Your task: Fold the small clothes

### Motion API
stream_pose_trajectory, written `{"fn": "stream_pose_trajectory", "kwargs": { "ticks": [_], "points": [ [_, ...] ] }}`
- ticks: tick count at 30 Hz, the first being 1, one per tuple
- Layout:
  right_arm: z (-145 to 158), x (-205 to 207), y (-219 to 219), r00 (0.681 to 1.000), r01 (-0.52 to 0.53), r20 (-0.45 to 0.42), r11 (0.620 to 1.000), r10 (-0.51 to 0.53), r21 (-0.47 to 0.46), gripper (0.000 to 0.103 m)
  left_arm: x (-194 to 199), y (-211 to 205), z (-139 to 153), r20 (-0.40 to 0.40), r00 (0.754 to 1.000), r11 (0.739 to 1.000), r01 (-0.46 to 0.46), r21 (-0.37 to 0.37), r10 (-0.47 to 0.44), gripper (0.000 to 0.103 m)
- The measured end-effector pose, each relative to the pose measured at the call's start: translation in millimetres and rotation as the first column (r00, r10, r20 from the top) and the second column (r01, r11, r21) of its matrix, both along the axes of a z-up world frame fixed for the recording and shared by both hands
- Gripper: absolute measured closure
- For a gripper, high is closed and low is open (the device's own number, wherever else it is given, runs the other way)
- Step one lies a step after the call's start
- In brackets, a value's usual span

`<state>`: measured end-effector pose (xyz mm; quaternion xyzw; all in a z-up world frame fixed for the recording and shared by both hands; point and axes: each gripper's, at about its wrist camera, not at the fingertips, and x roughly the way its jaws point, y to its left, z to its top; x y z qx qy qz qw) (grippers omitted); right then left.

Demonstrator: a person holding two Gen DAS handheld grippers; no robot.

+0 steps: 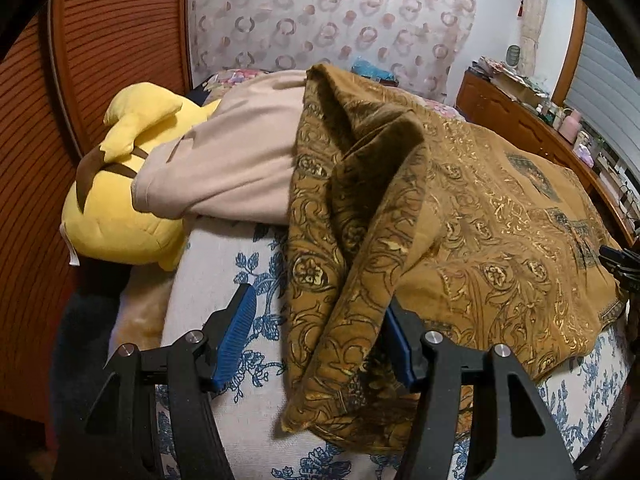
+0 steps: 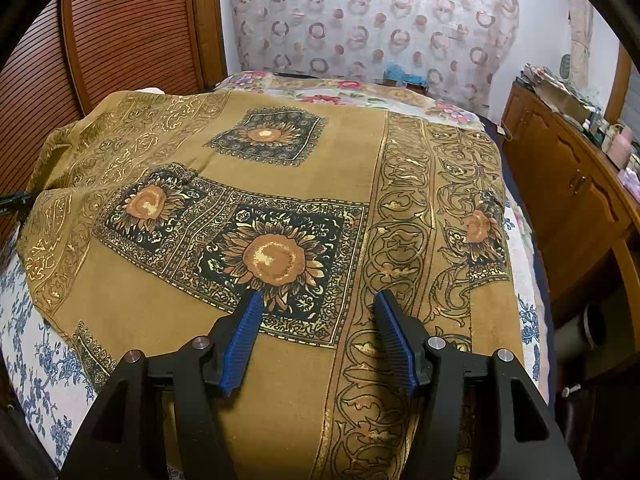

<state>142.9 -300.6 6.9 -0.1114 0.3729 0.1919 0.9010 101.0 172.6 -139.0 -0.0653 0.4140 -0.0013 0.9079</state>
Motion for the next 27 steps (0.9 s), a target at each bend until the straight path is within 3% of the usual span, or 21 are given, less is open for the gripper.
{"fn": "stream_pose_trajectory", "kwargs": {
  "ticks": [6,12,14,17,21,27],
  "points": [
    [-1,0,0,1.000,0.000,0.000,1.000,0.000,0.000,0.042,0,3,0,0.007,1.000,0.999,0.001,-0.040,0.000,0.042],
    [0,0,0,1.000,-0.001,0.001,1.000,0.001,0.000,0.041,0,5,0,0.016,0.999,0.996,0.041,-0.085,-0.039,0.064],
    [-1,0,0,1.000,-0.001,0.001,1.000,0.001,0.001,0.041,0,3,0,0.017,0.998,0.992,0.058,-0.108,-0.057,0.079],
    [-1,0,0,1.000,-0.001,0.001,1.000,0.001,0.001,0.041,-2,-3,3,0.038,0.997,0.991,0.078,-0.110,-0.074,0.088],
    [-1,0,0,1.000,-0.001,0.001,1.000,0.001,0.001,0.041,-12,-16,23,0.126,0.986,0.990,0.118,-0.077,-0.108,0.090],
    [-1,-1,0,1.000,-0.002,0.001,1.000,0.002,0.001,0.041,-16,-34,50,0.191,0.970,0.982,0.167,-0.085,-0.149,0.095]
  ]
}}
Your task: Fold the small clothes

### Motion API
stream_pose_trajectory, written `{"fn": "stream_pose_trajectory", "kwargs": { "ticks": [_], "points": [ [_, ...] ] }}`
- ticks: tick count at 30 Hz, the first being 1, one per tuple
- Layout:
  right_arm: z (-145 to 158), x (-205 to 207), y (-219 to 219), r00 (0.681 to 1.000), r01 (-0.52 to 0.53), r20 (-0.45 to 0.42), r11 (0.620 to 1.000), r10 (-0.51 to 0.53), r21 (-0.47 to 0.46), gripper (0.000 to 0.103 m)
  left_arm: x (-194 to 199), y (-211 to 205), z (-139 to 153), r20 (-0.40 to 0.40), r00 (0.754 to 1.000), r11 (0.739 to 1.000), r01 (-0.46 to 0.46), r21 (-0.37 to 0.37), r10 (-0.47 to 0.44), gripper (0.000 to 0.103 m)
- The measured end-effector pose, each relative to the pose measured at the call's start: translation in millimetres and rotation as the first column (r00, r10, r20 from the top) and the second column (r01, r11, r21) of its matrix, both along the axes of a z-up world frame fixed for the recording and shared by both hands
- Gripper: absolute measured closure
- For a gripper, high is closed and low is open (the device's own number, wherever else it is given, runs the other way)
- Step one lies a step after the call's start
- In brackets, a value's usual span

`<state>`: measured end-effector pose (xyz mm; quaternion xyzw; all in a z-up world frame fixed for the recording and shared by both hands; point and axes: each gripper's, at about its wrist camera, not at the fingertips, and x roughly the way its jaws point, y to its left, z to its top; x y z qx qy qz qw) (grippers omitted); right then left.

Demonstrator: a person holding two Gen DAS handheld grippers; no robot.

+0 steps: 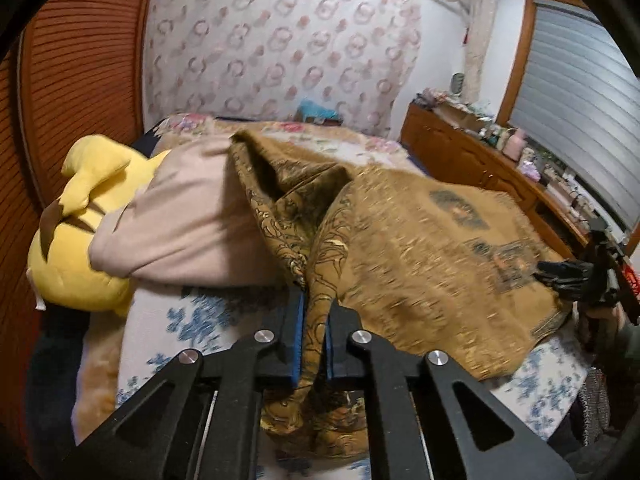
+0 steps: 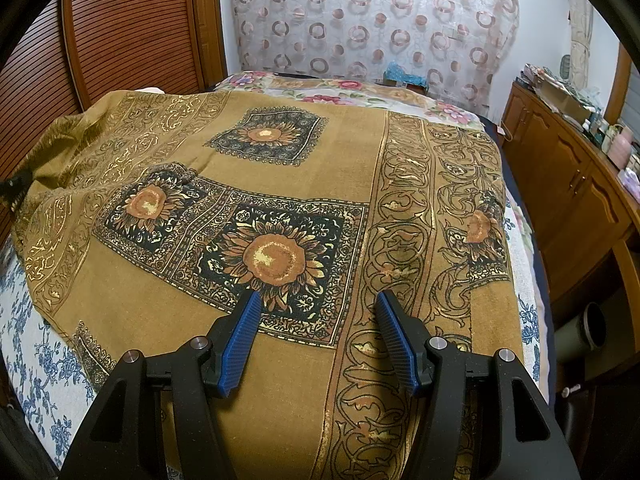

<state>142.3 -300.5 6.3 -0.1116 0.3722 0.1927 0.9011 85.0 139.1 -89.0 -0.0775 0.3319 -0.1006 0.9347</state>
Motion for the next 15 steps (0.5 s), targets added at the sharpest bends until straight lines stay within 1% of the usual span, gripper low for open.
{"fn": "stream_pose_trajectory", "kwargs": {
  "ticks": [6,9,11,15],
  "points": [
    [0,0,0,1.000,-0.003,0.003,1.000,0.003,0.000,0.041,4,-30,20,0.047,0.997,0.998,0.059,-0.027,-0.058,0.097],
    [0,0,0,1.000,-0.003,0.003,1.000,0.003,0.003,0.041,14,-50,32,0.071,0.992,0.994,0.104,-0.040,-0.101,0.097],
    [1,0,-3,1.000,-0.002,0.000,1.000,0.002,0.026,0.041,20,-68,43,0.090,0.987,0.989,0.141,-0.042,-0.136,0.097],
    [10,-13,-18,0.999,0.010,0.041,0.997,-0.013,0.076,0.041,34,-110,63,0.123,0.968,0.973,0.226,-0.039,-0.219,0.097]
  ]
}}
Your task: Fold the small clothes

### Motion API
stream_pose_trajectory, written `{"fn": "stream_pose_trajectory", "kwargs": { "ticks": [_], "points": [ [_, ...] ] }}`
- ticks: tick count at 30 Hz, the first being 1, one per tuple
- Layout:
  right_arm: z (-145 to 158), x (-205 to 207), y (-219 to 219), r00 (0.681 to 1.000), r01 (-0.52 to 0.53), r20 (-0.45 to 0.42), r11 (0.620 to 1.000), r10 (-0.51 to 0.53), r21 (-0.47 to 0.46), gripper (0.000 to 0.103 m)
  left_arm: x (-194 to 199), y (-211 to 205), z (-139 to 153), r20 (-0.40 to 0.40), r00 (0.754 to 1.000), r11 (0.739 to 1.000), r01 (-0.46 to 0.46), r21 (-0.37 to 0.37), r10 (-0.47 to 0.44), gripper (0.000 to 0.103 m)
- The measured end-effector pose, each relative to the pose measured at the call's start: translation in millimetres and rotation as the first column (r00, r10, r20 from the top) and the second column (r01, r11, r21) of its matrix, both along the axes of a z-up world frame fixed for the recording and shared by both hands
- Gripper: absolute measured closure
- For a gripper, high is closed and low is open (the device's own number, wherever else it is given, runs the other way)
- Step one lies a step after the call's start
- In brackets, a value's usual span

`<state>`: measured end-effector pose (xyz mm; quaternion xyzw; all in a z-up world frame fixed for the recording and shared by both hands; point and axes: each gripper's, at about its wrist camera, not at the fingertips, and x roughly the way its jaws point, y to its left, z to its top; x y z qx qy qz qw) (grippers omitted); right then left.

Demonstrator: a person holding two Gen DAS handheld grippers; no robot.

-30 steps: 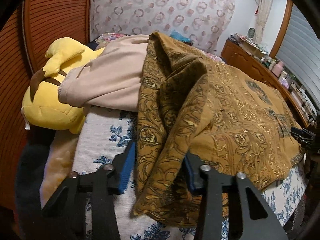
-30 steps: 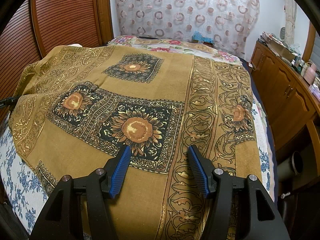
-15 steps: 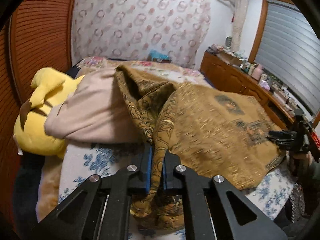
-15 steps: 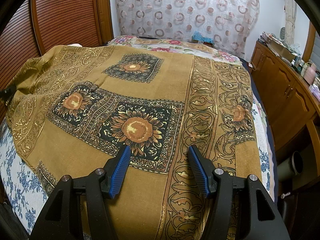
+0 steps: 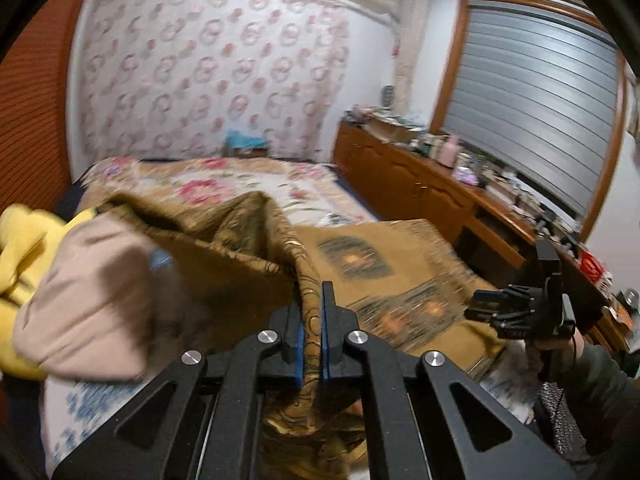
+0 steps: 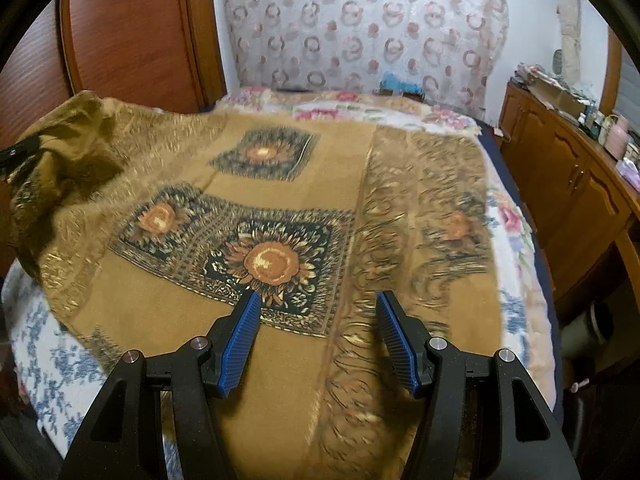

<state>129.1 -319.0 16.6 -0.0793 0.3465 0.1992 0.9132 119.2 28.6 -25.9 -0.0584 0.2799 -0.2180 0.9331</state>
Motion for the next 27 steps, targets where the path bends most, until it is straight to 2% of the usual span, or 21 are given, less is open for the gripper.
{"fn": "stream_pose_trajectory", "kwargs": {
  "ticks": [6,12,16,17,22,27],
  "points": [
    [19,-23,-30,0.996,0.048,0.076,0.999,-0.047,-0.012,0.041,18,-78,28,0.036,0.990,0.990,0.138,0.027,-0.139,0.097],
    [24,-41,-51,0.993,0.073,0.096,0.997,-0.075,0.020,0.041,21,-126,40,0.006,0.979,0.979,0.202,0.026,-0.203,0.094],
    [17,-47,-51,0.993,0.072,0.087,0.997,-0.076,0.039,0.041,15,-130,29,-0.007,0.973,0.972,0.232,0.044,-0.232,0.065],
    [16,-48,-51,0.994,0.068,0.080,0.996,-0.072,0.051,0.041,13,-129,27,-0.008,0.972,0.970,0.235,0.057,-0.235,0.062],
    [15,-49,-47,0.996,0.047,0.072,0.996,-0.053,0.080,0.041,7,-125,17,-0.026,0.975,0.969,0.222,0.107,-0.220,0.060],
    [16,-38,-39,0.998,0.009,0.061,0.997,-0.014,0.081,0.041,3,-108,7,-0.025,0.989,0.981,0.147,0.129,-0.145,0.059]
  ]
}}
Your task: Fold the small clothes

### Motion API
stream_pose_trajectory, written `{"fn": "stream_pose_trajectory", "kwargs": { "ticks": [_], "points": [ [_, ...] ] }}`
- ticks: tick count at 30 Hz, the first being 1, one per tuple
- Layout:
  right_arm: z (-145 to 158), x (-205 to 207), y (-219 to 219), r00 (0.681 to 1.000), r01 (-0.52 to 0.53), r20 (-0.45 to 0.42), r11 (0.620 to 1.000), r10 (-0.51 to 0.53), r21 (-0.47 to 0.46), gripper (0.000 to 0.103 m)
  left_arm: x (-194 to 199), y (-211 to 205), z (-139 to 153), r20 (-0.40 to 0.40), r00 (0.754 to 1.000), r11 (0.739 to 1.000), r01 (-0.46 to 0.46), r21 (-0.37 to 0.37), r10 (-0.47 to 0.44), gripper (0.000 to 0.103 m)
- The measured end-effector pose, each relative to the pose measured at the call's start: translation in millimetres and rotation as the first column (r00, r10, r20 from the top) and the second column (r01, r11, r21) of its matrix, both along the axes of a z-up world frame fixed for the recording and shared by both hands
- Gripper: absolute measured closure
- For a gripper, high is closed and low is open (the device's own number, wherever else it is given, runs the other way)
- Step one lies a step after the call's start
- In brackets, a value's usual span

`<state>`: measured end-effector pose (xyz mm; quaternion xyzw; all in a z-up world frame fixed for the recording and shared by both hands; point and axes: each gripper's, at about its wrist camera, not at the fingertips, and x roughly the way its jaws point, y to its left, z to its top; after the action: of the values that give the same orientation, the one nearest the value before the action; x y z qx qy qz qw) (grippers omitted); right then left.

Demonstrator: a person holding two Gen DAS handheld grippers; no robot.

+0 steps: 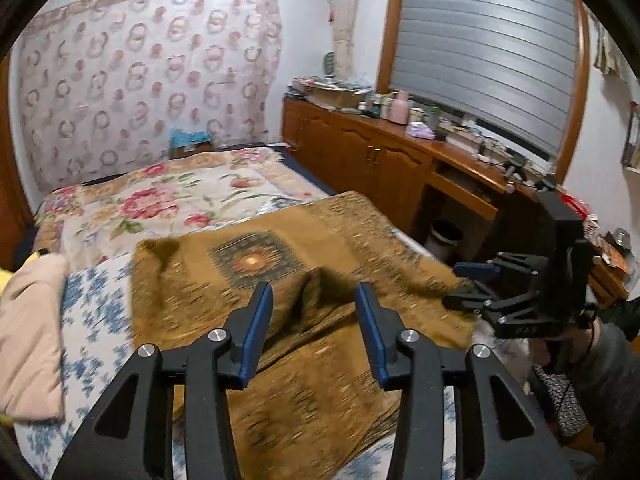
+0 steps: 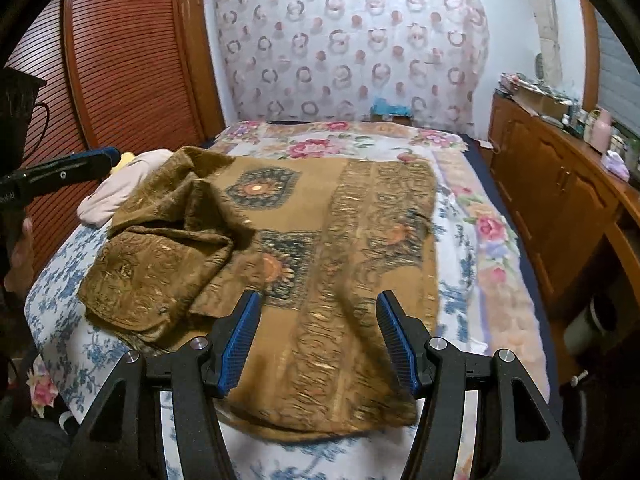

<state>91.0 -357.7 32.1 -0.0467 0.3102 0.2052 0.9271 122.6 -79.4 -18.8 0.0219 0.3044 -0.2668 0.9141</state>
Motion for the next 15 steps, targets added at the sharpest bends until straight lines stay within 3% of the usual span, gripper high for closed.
{"fn": "stream_pose_trajectory", "kwargs": {
  "ticks": [10,15],
  "points": [
    [-2,27,47,0.993,-0.119,-0.018,0.993,0.119,0.003,0.041,-15,51,-27,0.011,0.990,0.989,-0.139,0.048,0.138,0.059],
    [-6,44,62,0.987,-0.157,-0.030,0.988,0.157,-0.008,0.041,-18,75,-36,-0.003,0.985,0.984,-0.174,0.030,0.174,0.054]
  ]
}}
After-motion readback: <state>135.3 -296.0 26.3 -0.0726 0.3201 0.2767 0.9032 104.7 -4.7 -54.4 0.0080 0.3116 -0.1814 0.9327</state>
